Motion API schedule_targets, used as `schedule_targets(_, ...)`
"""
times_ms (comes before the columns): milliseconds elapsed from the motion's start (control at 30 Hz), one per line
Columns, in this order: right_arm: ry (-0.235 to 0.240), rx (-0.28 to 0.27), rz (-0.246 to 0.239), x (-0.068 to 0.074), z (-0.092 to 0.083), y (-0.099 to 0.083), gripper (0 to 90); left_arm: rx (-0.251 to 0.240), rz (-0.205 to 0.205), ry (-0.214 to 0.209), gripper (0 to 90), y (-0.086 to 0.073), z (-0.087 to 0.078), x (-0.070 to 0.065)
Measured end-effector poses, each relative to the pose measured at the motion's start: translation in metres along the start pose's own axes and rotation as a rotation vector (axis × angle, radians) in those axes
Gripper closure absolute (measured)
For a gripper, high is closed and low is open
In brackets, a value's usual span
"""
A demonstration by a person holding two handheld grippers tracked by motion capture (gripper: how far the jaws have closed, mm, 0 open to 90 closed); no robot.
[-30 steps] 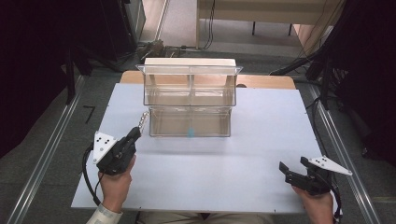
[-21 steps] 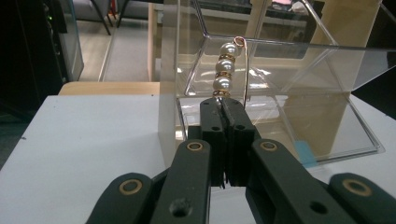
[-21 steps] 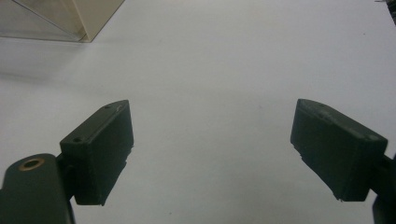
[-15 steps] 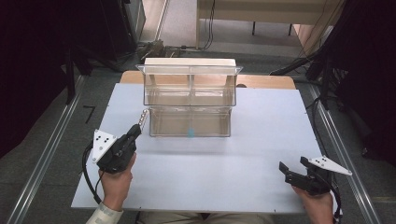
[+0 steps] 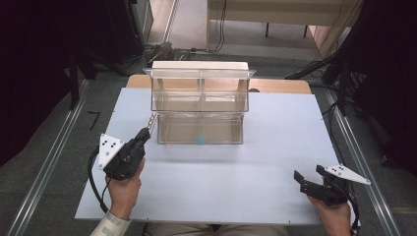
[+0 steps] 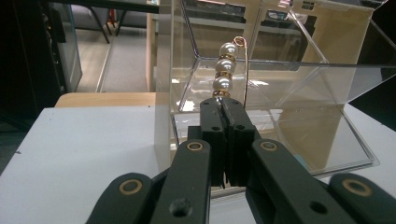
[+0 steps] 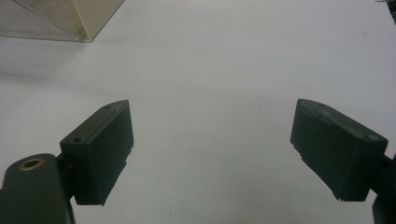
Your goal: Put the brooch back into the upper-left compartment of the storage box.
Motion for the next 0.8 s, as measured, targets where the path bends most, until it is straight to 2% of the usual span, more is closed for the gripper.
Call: schedule_targets(800,0.001,-0.001,-0.001,0.000,0.000,0.000,11.5,-0.019,-0.011,-0.015,87.5,0.014,0.017,-0.010)
Point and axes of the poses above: each handheld gripper's, and its own axes: z roughly forward along the jaws, y roughly out of its top, x roughly to its left, the point moved 4 cm from there along z, roughly forward along the jaws, and after that the axes turned 11 degrees about -z, right-handed, at the moved point
